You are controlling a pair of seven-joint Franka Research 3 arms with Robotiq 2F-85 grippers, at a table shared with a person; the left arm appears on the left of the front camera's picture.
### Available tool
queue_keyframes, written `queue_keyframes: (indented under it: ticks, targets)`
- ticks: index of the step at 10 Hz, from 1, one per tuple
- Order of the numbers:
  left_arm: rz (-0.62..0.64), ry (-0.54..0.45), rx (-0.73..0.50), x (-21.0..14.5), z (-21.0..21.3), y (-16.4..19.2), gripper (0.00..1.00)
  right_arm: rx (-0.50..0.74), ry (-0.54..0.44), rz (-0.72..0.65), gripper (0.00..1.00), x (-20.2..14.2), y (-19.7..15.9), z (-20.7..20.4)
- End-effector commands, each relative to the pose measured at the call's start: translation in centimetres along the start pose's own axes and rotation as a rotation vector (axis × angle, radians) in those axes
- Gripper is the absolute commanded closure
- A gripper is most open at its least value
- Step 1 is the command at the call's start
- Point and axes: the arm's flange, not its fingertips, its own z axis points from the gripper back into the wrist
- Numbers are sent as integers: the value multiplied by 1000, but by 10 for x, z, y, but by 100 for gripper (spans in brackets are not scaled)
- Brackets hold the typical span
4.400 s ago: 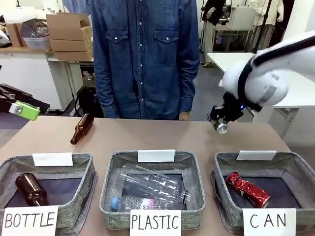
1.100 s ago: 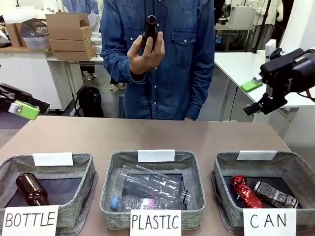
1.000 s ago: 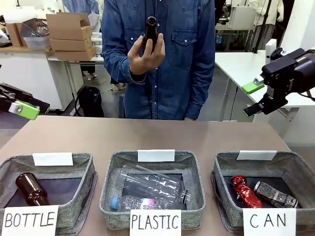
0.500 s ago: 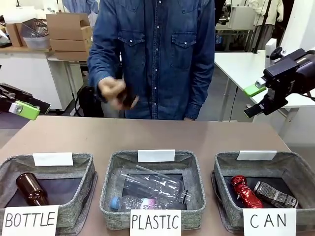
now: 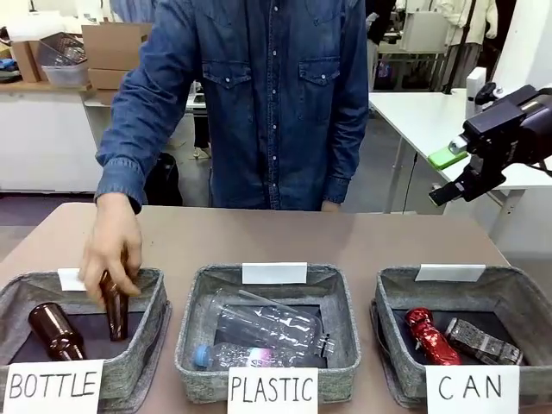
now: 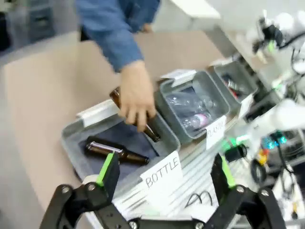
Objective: Sort the can waste into the basket.
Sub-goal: Pick up the can waste from the table and place it in the right Fabric basket.
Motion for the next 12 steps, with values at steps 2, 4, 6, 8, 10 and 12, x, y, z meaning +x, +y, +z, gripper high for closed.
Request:
queue_keyframes:
  ticks: [2, 4, 6, 8, 10, 12]
  targets:
    - [76, 12, -96, -18, -17, 22, 0, -5, 11, 13, 0, 1, 0, 1]
    - [35, -9, -143, -16, -23, 25, 0, -5, 11, 13, 0, 1, 0, 1]
    - [18, -23, -155, -10, -28, 22, 0, -5, 11, 13, 0, 1, 0, 1]
    - [10, 19, -179, -1, -48, 23, 0, -5, 11, 13, 0, 1, 0, 1]
    - [4, 40, -245, 16, -81, 27, 0, -5, 11, 13, 0, 1, 0, 1]
    - [15, 27, -331, 40, -135, 43, 0, -5, 11, 13, 0, 1, 0, 1]
